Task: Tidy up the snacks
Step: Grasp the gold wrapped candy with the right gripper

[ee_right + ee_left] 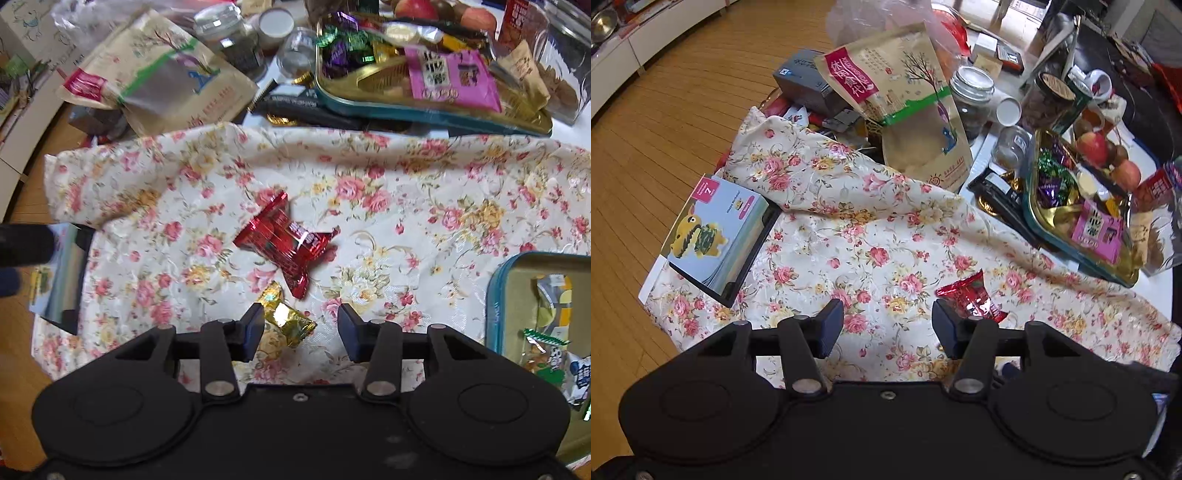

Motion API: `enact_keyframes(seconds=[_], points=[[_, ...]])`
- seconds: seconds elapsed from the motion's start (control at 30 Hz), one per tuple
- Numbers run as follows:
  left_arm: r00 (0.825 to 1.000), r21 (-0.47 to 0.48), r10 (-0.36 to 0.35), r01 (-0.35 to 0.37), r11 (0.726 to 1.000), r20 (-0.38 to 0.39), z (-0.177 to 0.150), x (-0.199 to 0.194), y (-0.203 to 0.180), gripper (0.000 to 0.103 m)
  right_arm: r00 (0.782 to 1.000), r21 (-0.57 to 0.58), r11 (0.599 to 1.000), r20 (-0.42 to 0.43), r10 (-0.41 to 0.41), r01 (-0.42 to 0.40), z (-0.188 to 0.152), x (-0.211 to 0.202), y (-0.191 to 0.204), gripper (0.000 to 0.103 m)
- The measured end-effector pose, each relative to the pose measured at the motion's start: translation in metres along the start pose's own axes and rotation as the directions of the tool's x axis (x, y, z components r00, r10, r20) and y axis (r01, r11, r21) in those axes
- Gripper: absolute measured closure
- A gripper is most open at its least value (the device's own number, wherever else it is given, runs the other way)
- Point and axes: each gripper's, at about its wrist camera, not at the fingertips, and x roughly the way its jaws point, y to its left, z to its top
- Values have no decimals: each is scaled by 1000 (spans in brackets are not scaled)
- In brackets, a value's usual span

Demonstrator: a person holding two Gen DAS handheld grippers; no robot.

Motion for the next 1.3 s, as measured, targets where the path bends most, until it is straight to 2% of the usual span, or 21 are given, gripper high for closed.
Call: enact_keyframes(seconds=[0.13,0.27,0.63,0.8,0.87,0.93,1.0,1.3], points=[[1000,-23,-19,19,1000,0,4,-3,4,44,1000,14,1000,-7,16,-16,-2,14,0,56],[1000,-21,-28,28,999,6,4,-6,4,44,1000,-26,999,-14,24,-24,-4,25,10,56],[1000,5,-9,10,1000,-15,0,2,2,44,1000,-103,994,-3,-30,29,-2,48,33,57],[1000,17,-12,13,1000,-19,-2,3,-3,44,999,-123,991,-3,-47,47,-3,52,34,66],[1000,30,-12,12,999,-17,-3,3,-6,44,998,-148,987,11,-59,60,-4,51,34,75],[1000,41,-10,10,999,-17,-5,4,-10,44,998,-171,983,12,-68,69,-7,51,34,80],[1000,55,-7,8,998,-20,-8,5,-12,44,996,-171,982,0,-84,82,-8,50,33,81],[999,85,16,-14,996,-34,-13,13,-19,44,992,-176,983,-105,-65,45,-22,37,20,81]])
